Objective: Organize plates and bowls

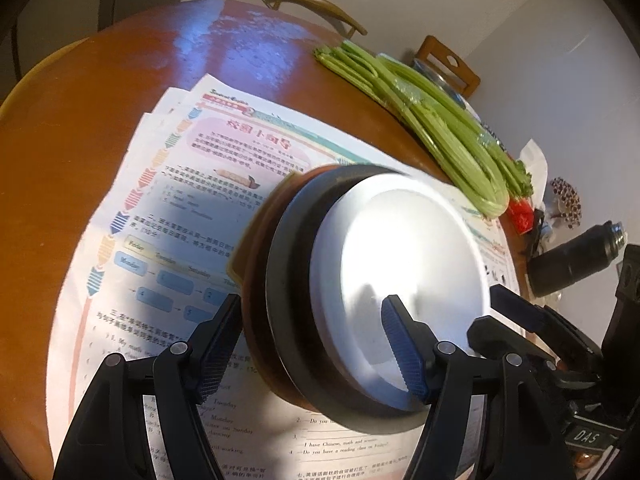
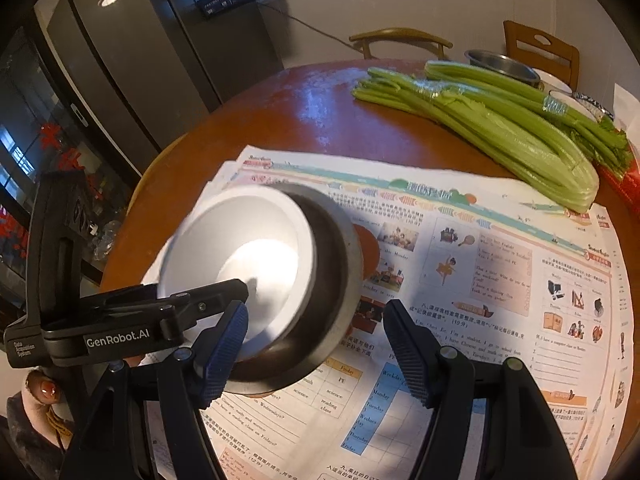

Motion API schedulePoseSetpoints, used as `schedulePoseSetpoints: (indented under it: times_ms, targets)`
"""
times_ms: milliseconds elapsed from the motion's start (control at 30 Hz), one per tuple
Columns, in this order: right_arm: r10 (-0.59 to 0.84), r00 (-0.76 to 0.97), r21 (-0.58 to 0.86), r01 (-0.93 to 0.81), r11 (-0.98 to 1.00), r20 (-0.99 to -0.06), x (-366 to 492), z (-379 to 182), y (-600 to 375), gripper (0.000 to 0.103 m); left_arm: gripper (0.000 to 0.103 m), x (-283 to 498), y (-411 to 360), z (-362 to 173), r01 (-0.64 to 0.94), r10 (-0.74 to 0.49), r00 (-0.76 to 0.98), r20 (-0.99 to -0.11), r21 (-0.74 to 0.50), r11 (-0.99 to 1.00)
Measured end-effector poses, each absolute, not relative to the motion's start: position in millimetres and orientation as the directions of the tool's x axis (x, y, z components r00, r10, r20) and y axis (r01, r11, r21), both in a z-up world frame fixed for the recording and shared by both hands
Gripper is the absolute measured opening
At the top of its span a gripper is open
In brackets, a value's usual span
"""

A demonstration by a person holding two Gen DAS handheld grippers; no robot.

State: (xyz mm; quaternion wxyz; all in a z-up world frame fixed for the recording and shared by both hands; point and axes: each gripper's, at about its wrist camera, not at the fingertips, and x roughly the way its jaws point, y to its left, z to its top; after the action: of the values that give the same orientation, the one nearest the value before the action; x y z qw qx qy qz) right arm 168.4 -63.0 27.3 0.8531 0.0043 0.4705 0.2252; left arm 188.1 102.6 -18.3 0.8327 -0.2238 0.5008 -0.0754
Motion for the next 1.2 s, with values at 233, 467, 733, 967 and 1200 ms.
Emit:
schedulePoseSetpoints:
  times_ms: [233,467,733,967,1200]
  targets:
    - [0.401,0.516,0.215,-0.384,0.898,-0.757,156.3,46.1,-69.5,0.07,0.073,165.9,108.7,12.2,-0.076,-0.314,0.575,-0.756,-0.431,0.899]
    - [0.41,0.558,0.197,-0.401,0.894,-0.722,132.0,60.9,-70.2,0.07,0.073,135.6,97.1,37.5,-0.057,-0.234,0.637,-0.734,-0.348,0.936]
    - [0.408,0.596,0.168,-0.416,0.893,-0.692,96.7,65.7,-75.5,0.07,0.073,99.1,83.9,45.5,-0.075,-0.156,0.673,-0.723,-0.277,0.958]
    - [0.397,0.605,0.149,-0.419,0.896,-0.69,70.7,56.0,-81.6,0.07,0.073,73.5,71.3,30.4,-0.078,-0.152,0.662,-0.734,-0.27,0.96]
    - [0.381,0.611,0.127,-0.418,0.9,-0.694,46.8,45.5,-82.6,0.07,0.073,46.0,64.8,21.0,-0.09,-0.113,0.669,-0.735,-0.23,0.969]
